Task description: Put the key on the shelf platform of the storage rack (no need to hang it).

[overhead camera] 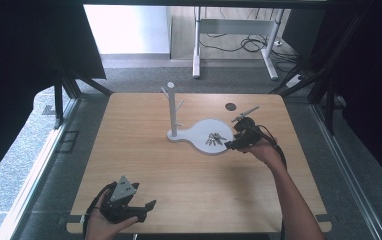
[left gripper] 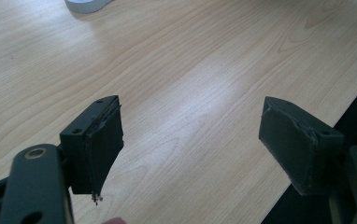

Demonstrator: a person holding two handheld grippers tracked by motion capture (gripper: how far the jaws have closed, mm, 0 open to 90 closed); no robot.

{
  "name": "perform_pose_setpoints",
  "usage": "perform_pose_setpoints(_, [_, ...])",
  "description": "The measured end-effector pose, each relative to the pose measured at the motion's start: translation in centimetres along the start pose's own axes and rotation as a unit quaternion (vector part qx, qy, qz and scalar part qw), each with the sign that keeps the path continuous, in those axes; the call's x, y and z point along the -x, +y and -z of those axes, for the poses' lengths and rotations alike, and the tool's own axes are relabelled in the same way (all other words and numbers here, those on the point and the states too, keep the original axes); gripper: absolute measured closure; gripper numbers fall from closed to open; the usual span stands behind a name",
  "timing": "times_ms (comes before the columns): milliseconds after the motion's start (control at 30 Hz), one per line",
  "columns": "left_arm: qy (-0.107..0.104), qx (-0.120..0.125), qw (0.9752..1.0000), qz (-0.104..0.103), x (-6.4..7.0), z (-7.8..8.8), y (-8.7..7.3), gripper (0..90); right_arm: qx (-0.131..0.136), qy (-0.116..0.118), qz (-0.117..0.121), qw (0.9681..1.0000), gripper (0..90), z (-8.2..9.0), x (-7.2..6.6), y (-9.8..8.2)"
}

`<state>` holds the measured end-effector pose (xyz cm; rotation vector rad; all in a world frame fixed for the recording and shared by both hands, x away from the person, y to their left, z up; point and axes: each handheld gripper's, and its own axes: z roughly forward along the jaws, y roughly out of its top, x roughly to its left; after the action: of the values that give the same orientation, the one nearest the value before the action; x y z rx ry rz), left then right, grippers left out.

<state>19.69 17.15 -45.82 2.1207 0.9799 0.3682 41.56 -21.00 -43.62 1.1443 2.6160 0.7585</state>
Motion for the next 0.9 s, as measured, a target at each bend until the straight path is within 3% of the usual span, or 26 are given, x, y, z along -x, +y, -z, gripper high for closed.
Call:
perform_pose_setpoints(500, [-0.005,-0.014,0.9998,-0.011,0.6,-0.9,0.2,22.2,0.058,0.0,-0.004,0.9983,43.4,3.0,-1.2,-8.8])
perform_pose_setpoints(533, [-0.005,-0.014,0.9998,-0.011,0.6,-0.9,0.2,22.2,0.058,0.0,-0.004,0.9983,43.4,3.0,-1.2,-8.8])
perform_pose_setpoints(567, [-0.005,-0.015,0.9998,-0.012,0.7,-1.0,0.2,22.2,0.07,0.002,-0.01,0.9975,43.6,3.3,-1.4,-10.3])
perform_pose_setpoints(900, [-0.005,-0.024,0.9996,-0.014,1.0,-1.5,0.3,22.2,0.093,-0.008,-0.023,0.9953,43.6,3.2,-1.9,-14.7])
